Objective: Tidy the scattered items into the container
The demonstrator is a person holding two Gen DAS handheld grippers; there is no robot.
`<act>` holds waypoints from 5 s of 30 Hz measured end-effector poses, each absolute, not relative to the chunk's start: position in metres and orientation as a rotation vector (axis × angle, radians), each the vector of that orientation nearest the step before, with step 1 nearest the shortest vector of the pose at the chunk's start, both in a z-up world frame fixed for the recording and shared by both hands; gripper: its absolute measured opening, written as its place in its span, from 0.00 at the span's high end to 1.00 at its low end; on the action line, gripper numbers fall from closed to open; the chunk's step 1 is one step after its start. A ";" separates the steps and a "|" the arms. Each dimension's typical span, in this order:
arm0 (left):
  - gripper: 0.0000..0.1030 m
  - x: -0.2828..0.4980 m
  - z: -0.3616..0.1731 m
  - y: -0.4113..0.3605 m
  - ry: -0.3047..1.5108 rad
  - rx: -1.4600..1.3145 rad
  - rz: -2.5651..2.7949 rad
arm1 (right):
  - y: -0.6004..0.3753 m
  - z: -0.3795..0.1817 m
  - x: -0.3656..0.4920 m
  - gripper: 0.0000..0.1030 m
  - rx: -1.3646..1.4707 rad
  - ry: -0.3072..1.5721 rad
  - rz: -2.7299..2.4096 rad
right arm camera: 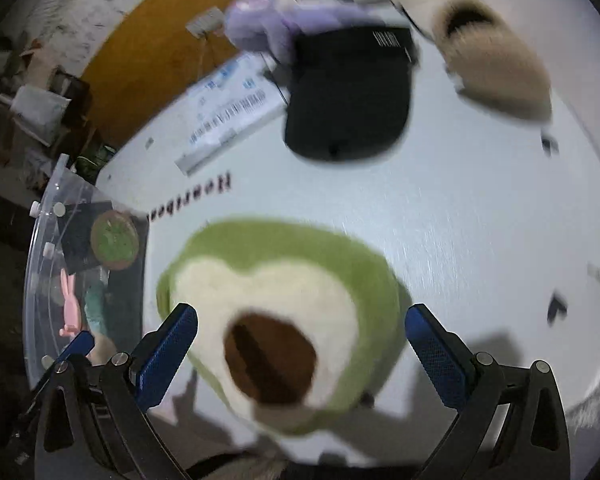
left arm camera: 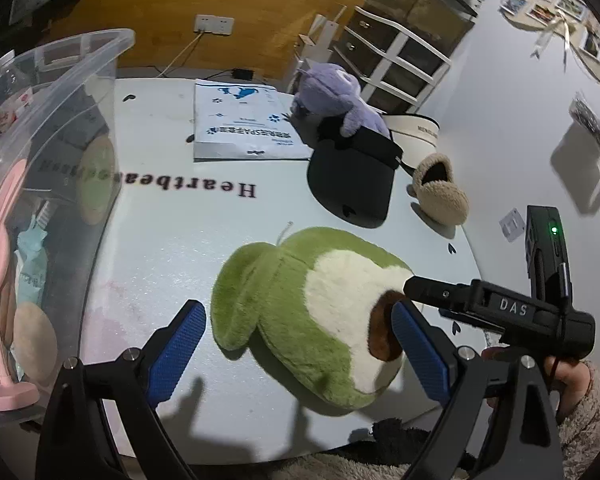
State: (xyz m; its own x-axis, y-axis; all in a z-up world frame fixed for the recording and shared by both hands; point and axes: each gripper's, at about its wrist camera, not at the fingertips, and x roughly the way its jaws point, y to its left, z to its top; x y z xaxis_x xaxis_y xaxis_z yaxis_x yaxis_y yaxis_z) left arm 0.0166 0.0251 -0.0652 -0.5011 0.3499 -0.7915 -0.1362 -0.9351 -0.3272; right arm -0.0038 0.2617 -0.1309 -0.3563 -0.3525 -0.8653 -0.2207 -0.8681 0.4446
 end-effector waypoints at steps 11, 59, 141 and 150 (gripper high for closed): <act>0.09 0.008 -0.090 0.025 -0.474 -1.472 2.368 | 0.267 -0.139 -0.018 0.61 1.623 -0.811 -2.357; 0.39 -0.043 -0.153 0.053 -0.619 -1.624 2.018 | 0.312 -0.197 -0.049 0.66 1.825 -0.749 -2.282; 0.32 -0.042 -0.005 -0.271 -0.394 -1.305 2.286 | -0.088 0.003 -0.052 0.84 1.419 0.009 -2.074; 0.32 -0.002 0.010 -0.327 -0.610 -1.307 2.391 | -0.088 -0.011 -0.064 0.84 1.432 0.048 -2.114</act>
State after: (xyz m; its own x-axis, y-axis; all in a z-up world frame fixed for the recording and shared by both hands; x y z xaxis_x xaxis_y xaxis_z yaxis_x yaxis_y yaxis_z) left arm -0.0017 -0.3268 0.0102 -0.5145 0.4915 -0.7026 -0.0948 -0.8470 -0.5231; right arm -0.0644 -0.0878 -0.0107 -0.2561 -0.4395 -0.8610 0.4781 -0.8317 0.2823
